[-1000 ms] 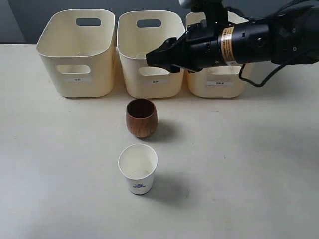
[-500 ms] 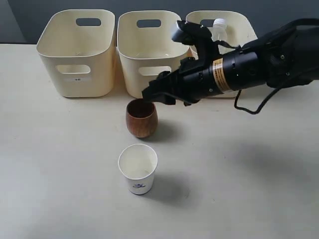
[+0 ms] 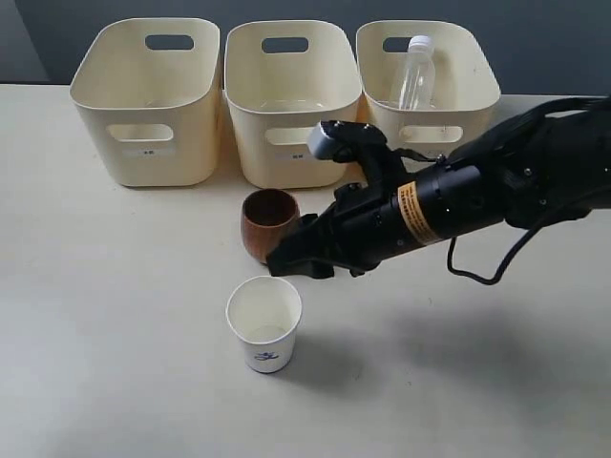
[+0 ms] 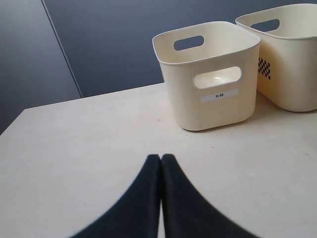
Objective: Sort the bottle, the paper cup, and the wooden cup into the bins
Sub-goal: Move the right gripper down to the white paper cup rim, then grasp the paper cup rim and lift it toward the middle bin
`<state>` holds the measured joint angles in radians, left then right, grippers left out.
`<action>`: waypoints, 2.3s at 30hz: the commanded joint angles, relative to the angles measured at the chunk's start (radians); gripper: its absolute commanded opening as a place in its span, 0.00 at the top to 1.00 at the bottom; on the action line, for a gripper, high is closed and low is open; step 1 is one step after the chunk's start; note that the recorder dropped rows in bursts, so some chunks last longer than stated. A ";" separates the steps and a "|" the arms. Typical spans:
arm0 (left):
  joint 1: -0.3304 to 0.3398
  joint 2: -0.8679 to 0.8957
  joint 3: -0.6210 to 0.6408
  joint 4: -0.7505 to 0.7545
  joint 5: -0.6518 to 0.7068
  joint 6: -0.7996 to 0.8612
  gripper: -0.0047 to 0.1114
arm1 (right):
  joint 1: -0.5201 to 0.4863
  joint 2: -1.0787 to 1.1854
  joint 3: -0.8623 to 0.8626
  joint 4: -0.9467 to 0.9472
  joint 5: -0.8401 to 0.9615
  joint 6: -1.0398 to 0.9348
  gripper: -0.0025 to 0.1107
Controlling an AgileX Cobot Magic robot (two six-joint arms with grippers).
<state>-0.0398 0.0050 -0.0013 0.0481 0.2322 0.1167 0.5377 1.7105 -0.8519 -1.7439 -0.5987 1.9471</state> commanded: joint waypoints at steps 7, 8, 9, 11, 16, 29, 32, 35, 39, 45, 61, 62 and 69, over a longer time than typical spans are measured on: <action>-0.003 -0.005 0.001 -0.001 -0.001 -0.002 0.96 | 0.012 -0.007 0.039 -0.001 0.069 0.000 0.57; -0.003 -0.005 0.001 -0.001 -0.001 -0.002 0.96 | 0.012 -0.007 0.045 -0.001 0.069 0.000 0.57; -0.003 -0.005 0.001 -0.001 -0.001 -0.002 0.96 | 0.012 -0.007 0.051 -0.001 0.064 0.000 0.57; -0.003 -0.005 0.001 -0.001 -0.001 -0.002 0.96 | 0.012 -0.007 0.059 -0.001 0.044 0.000 0.57; -0.003 -0.005 0.001 -0.001 -0.001 -0.002 0.96 | 0.012 -0.007 0.059 -0.001 0.008 0.005 0.57; -0.003 -0.005 0.001 -0.001 -0.001 -0.002 0.96 | 0.054 -0.007 0.059 -0.001 0.037 0.022 0.57; -0.003 -0.005 0.001 -0.001 -0.001 -0.002 0.96 | 0.096 -0.007 0.059 -0.001 0.090 0.022 0.57; -0.003 -0.005 0.001 -0.001 -0.001 -0.002 0.96 | 0.133 -0.007 0.059 -0.001 0.198 0.027 0.57; -0.003 -0.005 0.001 -0.001 -0.001 -0.002 0.96 | 0.143 -0.007 0.059 -0.001 0.246 0.045 0.57; -0.003 -0.005 0.001 -0.001 -0.001 -0.002 0.96 | 0.145 -0.007 0.059 -0.001 0.225 0.071 0.57; -0.003 -0.005 0.001 -0.001 -0.001 -0.002 0.96 | 0.145 -0.004 0.059 -0.001 0.197 0.071 0.57; -0.003 -0.005 0.001 -0.001 -0.001 -0.002 0.96 | 0.145 0.001 0.059 -0.001 0.192 0.072 0.57; -0.003 -0.005 0.001 -0.001 -0.001 -0.002 0.96 | 0.145 0.076 0.059 -0.001 0.178 0.072 0.57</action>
<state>-0.0398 0.0050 -0.0013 0.0499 0.2322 0.1167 0.6824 1.7679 -0.7947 -1.7439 -0.4187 2.0212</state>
